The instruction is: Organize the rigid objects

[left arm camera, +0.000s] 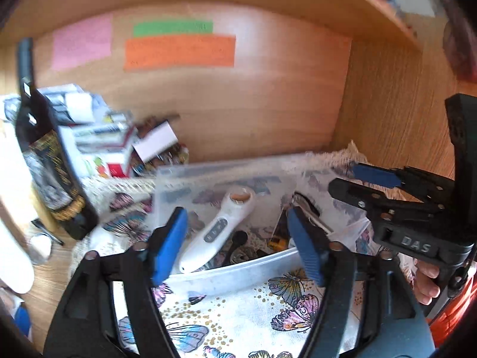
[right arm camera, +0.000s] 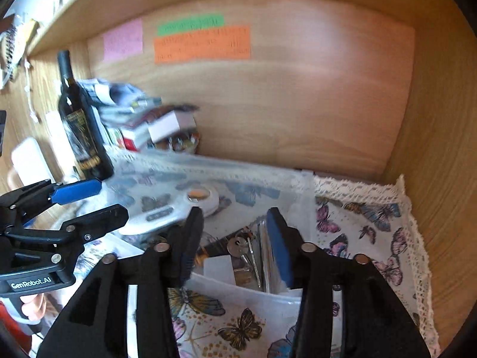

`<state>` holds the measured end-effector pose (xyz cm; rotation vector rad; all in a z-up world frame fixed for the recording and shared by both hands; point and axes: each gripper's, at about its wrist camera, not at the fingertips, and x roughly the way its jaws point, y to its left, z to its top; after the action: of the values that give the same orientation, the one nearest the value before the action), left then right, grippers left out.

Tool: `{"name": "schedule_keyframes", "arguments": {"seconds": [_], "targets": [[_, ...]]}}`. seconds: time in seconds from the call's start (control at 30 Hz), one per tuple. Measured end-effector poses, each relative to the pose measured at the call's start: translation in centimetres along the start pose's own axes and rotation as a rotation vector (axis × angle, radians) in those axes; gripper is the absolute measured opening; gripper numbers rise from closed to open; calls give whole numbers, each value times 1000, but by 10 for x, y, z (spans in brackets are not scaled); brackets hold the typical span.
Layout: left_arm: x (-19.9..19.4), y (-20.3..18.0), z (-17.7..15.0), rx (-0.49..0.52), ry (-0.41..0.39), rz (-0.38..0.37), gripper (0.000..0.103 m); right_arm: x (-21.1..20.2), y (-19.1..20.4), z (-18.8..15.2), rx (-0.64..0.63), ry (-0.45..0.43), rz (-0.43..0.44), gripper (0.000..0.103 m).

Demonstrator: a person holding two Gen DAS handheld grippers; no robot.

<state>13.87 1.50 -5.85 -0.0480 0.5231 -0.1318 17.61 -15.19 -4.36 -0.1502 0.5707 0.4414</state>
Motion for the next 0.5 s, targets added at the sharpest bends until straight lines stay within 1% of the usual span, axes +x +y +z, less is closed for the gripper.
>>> {"name": "schedule_keyframes", "arguments": {"seconds": [0.03, 0.07, 0.17, 0.23, 0.33, 0.43, 0.5], "targets": [[-8, 0, 1, 0, -20, 7, 78, -8, 1, 1, 3, -23, 1, 61], [-17, -1, 2, -1, -41, 11, 84, -16, 1, 2, 7, -45, 2, 66], [-40, -2, 4, -13, -95, 23, 94, -40, 5, 3, 9, -105, 0, 71], [-55, -3, 6, -18, -127, 30, 97, -56, 7, 3, 6, -143, -8, 75], [-75, -5, 7, -28, -172, 39, 101, -77, 12, 1, -2, -188, -9, 77], [-94, -6, 6, -35, -208, 44, 102, -94, 17, -2, -4, -227, -6, 84], [-103, -7, 5, -34, -225, 53, 103, -102, 19, -5, -2, -242, -7, 85]]}}
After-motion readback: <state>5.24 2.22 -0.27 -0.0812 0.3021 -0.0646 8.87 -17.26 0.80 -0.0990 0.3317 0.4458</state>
